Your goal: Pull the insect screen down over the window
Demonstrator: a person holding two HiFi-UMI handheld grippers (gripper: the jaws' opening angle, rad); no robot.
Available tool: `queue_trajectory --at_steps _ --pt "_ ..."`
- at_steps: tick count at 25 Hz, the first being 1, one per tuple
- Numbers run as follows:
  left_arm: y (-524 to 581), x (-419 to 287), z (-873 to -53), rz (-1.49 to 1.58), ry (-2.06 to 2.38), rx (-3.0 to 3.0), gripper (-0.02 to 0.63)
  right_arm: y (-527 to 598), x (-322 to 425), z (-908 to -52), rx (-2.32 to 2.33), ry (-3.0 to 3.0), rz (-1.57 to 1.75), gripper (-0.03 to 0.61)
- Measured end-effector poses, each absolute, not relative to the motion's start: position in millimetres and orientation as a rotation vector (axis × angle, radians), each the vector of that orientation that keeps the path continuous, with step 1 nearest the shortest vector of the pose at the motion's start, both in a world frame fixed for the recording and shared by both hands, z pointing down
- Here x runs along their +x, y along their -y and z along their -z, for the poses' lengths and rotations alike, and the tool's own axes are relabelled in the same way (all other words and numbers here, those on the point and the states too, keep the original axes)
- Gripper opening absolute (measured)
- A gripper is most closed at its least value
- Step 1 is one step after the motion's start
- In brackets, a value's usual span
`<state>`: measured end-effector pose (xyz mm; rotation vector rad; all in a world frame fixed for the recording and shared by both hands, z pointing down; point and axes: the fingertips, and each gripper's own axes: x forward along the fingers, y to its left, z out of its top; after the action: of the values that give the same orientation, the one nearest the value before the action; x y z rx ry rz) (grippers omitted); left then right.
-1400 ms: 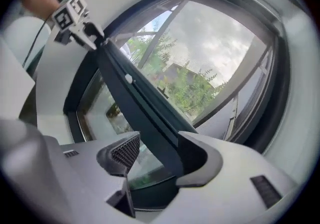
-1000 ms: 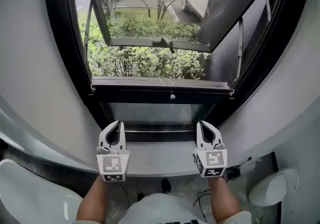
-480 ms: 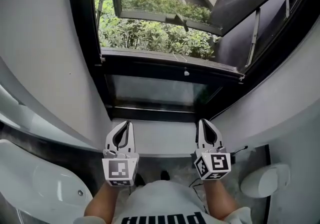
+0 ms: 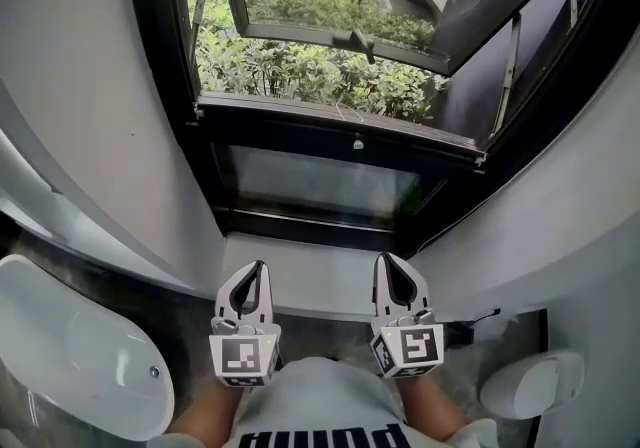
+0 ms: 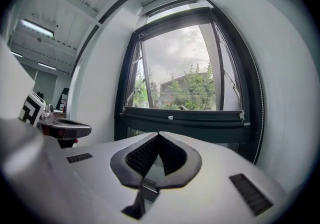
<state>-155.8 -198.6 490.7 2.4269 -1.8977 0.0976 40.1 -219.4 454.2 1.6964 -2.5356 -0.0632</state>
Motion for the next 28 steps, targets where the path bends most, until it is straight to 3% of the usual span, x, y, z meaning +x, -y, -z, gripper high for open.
queue_trajectory --at_steps 11,28 --pt "156.3 -67.0 -475.6 -0.113 2.179 2.216 0.012 215.3 105.3 -463.7 1.386 2.725 0.135 0.006" --pt "51.2 -72.6 -475.2 -0.200 2.351 2.004 0.012 143.8 87.1 -471.0 1.172 2.860 0.073 0.006"
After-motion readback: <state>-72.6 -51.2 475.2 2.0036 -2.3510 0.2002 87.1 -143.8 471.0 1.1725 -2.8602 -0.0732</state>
